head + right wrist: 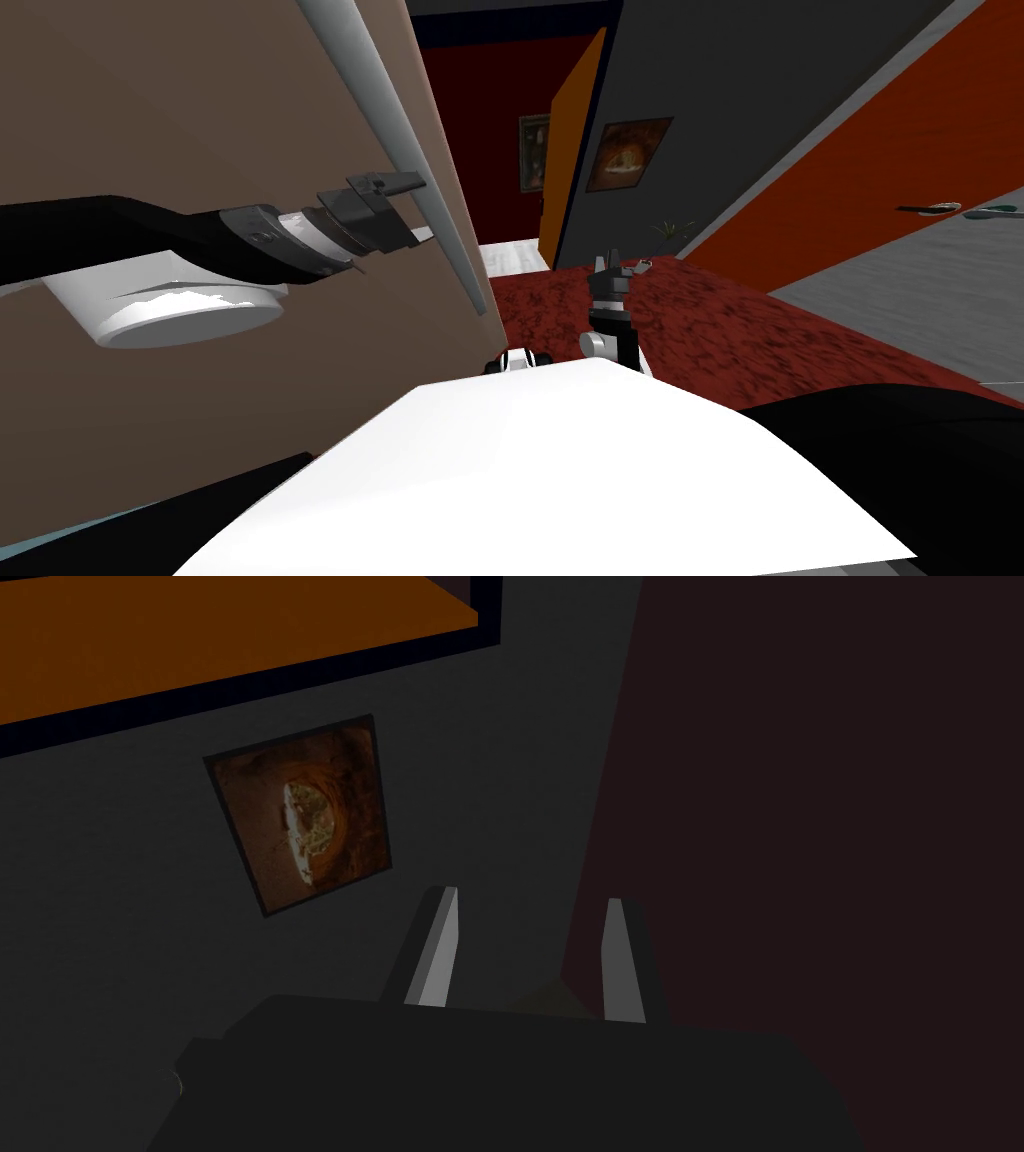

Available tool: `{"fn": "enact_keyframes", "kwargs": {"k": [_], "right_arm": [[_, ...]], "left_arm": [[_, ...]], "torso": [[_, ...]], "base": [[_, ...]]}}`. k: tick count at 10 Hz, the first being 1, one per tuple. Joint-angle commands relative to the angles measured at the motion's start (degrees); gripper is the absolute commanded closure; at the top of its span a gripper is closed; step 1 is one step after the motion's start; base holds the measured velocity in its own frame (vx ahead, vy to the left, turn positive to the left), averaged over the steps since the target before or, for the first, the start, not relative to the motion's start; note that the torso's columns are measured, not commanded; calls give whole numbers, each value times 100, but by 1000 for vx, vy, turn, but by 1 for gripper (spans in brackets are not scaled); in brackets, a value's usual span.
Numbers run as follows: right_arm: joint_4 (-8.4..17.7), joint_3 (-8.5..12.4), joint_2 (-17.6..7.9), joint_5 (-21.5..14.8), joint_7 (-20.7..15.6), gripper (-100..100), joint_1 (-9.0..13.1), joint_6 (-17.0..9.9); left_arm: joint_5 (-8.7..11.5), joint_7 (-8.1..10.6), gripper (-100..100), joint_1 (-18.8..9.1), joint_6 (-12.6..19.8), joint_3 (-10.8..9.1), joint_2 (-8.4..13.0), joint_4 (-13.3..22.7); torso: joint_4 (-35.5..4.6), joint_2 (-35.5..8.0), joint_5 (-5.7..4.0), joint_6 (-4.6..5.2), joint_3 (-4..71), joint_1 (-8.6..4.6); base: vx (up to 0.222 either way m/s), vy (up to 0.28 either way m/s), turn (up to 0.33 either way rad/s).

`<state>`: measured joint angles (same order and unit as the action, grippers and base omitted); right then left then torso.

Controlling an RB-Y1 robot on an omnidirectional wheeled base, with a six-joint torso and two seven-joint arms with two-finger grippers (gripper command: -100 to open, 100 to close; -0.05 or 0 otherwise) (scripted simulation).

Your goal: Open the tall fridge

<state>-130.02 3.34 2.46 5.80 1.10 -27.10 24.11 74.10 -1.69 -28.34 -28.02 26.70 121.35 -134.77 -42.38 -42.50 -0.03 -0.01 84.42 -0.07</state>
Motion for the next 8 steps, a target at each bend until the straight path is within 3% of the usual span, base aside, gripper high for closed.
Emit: {"fn": "enact_keyframes", "kwargs": {"k": [1, 2, 3, 8], "right_arm": [[0, 0, 0, 0, 0, 0, -1, 0], [0, 0, 0, 0, 0, 0, -1, 0], [0, 0, 0, 0, 0, 0, 0, 0], [0, 0, 0, 0, 0, 0, 1, 0]], "left_arm": [[360, 118, -100, -244, -30, -125, 401, -227], [291, 44, -100, -152, 75, -113, 253, -169], [298, 62, 0, -154, 77, -114, 267, -170], [301, 53, 0, -129, 117, -83, 275, -127]], "torso": [[-11, -6, -8, 5, -2, -12], [-22, -21, -16, 7, -10, -27], [-15, -25, -13, 8, -15, -25], [-6, -9, -2, 0, -7, -3]], "base": [[53, 0, 37], [34, 8, 14], [7, 2, 2], [0, 0, 0]]}}
